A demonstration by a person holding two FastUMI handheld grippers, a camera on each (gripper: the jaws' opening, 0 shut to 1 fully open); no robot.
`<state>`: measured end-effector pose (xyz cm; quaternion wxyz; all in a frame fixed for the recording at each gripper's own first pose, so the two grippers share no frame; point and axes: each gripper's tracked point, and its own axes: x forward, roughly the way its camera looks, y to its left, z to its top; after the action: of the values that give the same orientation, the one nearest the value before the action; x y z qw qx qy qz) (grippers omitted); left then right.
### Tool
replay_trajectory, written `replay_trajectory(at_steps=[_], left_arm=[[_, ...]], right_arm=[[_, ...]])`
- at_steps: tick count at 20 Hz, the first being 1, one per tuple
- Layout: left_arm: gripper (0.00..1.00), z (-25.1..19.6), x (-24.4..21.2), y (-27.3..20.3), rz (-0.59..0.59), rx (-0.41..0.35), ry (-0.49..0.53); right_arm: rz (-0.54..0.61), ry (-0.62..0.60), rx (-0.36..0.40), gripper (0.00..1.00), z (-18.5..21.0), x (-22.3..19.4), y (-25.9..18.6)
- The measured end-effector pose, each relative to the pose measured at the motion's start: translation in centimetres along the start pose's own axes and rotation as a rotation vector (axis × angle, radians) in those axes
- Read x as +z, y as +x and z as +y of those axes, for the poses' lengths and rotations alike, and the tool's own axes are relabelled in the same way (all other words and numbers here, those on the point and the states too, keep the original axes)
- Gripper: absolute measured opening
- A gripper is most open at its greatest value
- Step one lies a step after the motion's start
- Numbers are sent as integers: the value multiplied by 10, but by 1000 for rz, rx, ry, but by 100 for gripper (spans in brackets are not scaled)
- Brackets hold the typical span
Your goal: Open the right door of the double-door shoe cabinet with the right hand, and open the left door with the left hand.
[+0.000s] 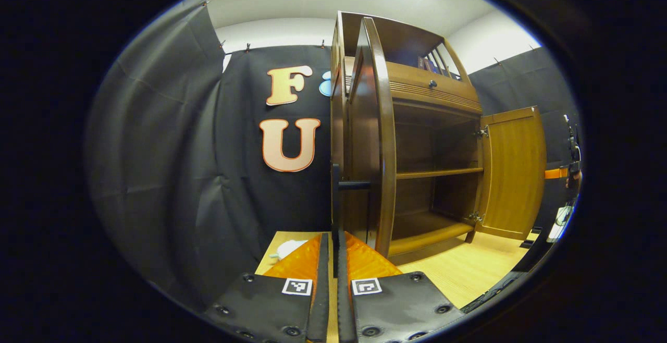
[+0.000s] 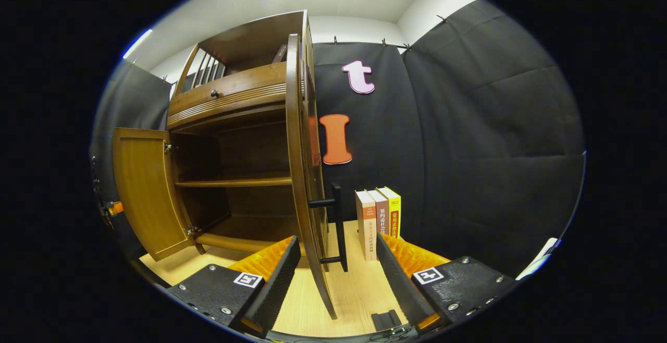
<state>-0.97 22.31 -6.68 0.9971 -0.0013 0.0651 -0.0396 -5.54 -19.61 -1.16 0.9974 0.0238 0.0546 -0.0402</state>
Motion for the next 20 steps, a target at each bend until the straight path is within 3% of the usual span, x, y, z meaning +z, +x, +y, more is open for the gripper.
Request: replay_trajectory(at_steps=[3, 4, 5, 6, 8, 9, 10, 12, 13, 15, 16, 17, 18, 20], left_arm=[[13, -26, 13, -46, -33, 45, 3], [13, -36, 24, -52, -58, 63, 19], [13, -49, 34, -55, -78, 74, 15], [13, -65, 42, -56, -92, 79, 8], [13, -92, 51, -52, -107, 121, 4], [13, -105, 50, -47, -100, 145, 26], [14, -116, 49, -44, -98, 183, 48], [14, -133, 43, -37, -77, 237, 56], [22, -146, 34, -33, -59, 251, 52], [33, -160, 30, -27, -59, 283, 38], [33, -169, 26, -24, -61, 289, 23], [40, -177, 21, -20, -62, 292, 8], [48, -188, 16, -16, -56, 274, -16], [63, -203, 10, -11, -54, 258, -54]], right_arm=[[-1, 12, 12, 90, 6, 0, -2], [-3, 20, 25, 96, 15, -1, 0], [-2, 23, 43, 90, 21, 0, 1], [1, 21, 57, 96, 25, -2, 4], [1, 12, 85, 91, 34, -3, 7], [2, 10, 99, 92, 38, -4, 9], [4, 5, 110, 99, 42, -6, 8], [-1, -18, 117, 99, 44, -10, 9], [-6, -27, 123, 92, 46, -11, 9], [-15, -23, 145, 98, 54, -12, 9], [-20, -19, 156, 99, 58, -12, 9], [-29, -17, 163, 99, 62, -11, 8], [-37, -15, 165, 92, 65, -11, 9], [-46, -17, 164, 93, 67, -11, 7]])
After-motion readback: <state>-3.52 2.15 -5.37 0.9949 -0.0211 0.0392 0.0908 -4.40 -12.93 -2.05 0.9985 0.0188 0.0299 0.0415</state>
